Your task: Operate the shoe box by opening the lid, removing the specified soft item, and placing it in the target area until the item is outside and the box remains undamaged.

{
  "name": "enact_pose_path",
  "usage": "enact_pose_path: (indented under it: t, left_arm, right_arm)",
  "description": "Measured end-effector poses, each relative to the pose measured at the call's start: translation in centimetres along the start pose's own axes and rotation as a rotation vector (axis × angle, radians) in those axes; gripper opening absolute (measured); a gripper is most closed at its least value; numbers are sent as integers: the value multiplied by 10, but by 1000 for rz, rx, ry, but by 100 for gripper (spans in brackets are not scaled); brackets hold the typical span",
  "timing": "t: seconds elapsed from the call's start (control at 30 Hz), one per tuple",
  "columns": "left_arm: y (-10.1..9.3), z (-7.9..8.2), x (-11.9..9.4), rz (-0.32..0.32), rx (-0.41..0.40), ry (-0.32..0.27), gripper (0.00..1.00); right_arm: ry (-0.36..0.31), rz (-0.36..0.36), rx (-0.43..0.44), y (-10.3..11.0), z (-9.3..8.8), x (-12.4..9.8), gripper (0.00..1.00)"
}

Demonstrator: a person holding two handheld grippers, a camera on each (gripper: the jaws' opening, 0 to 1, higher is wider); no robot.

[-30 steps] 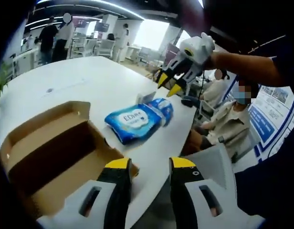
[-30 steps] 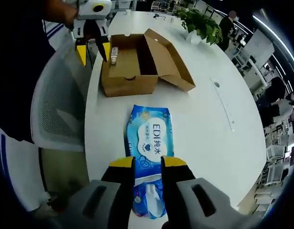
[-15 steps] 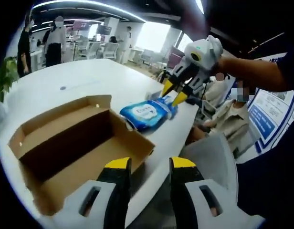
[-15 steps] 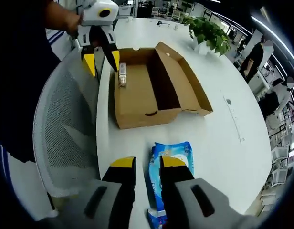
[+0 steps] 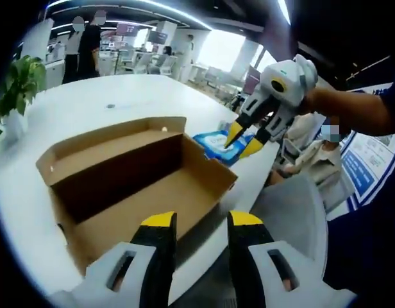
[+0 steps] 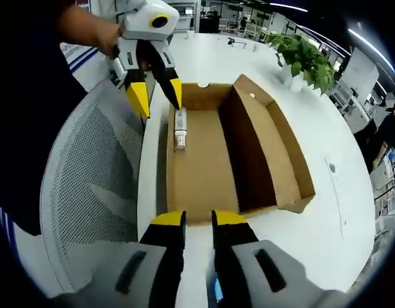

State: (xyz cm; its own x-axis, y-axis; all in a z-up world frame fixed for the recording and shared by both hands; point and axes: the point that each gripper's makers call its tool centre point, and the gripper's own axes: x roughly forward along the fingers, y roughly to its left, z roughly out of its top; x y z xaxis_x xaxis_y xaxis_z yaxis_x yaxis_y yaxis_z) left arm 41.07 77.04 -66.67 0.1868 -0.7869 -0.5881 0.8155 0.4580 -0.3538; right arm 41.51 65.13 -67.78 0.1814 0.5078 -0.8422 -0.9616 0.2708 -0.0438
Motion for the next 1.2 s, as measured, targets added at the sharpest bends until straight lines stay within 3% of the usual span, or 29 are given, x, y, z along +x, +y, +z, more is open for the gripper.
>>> enact_pose_path:
  t: [0.23, 0.63, 1.2]
  left_arm:
    - [27, -5, -9, 31, -28, 16, 30]
    - [48, -17, -22, 40, -27, 47, 31]
    - [82, -18, -48, 38, -27, 33, 31]
  right_arm:
    - [-16, 50, -28, 5, 20, 25, 12]
    - [-34, 137, -32, 19, 51, 70, 14]
    - [18, 252, -40, 22, 85, 138, 16]
